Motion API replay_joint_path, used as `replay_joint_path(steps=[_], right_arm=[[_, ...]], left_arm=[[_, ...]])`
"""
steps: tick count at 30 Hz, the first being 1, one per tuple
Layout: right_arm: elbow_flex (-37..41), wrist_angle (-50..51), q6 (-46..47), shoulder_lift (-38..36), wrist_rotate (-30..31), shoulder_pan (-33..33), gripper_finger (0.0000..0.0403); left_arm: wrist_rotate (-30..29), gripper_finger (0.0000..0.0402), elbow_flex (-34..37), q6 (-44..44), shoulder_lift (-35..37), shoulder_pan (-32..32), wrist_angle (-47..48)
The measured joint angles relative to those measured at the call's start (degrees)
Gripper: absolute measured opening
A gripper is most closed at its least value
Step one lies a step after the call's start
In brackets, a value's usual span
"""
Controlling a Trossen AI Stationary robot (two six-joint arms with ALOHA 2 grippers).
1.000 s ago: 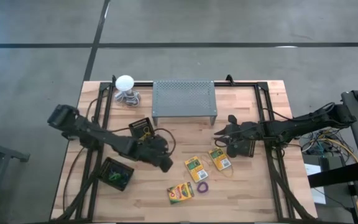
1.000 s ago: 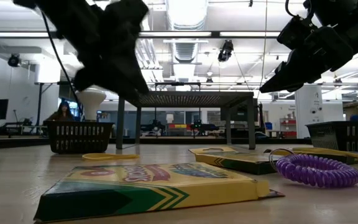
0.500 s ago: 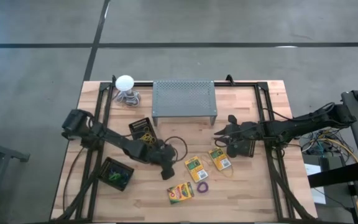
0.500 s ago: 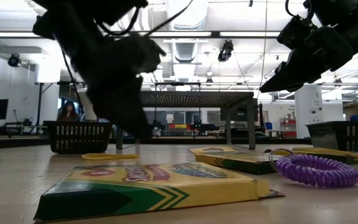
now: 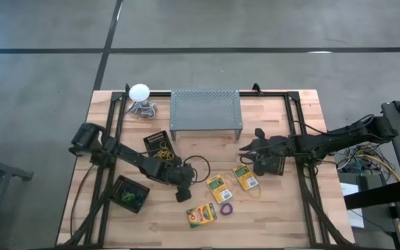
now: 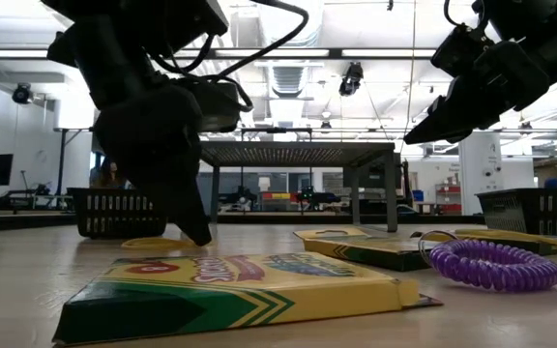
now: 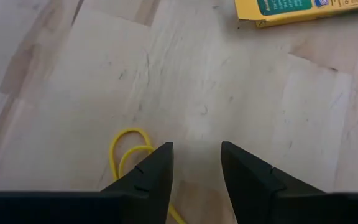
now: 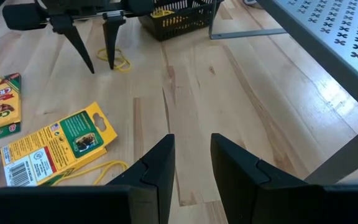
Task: Pick & Place Office Desk Supplies
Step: Put the yellow rubber band into the top left black bin
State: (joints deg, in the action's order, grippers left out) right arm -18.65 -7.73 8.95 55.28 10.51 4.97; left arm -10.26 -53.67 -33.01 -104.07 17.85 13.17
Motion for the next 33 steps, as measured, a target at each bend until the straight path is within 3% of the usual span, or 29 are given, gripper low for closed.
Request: replay_joint_path(steps=[24, 33], right_arm=[[0.00, 0.00, 0.00, 0.00, -0.01, 0.00, 0.0100], [0.00, -0.02, 0.00, -0.01, -0.01, 0.00, 0.0100]], left_arm=[[0.06, 0.0140, -1.75, -0.18, 1.99, 0.32, 7.64], [2.20, 0.0140, -1.33, 0.14, 3.85, 3.98, 11.62]])
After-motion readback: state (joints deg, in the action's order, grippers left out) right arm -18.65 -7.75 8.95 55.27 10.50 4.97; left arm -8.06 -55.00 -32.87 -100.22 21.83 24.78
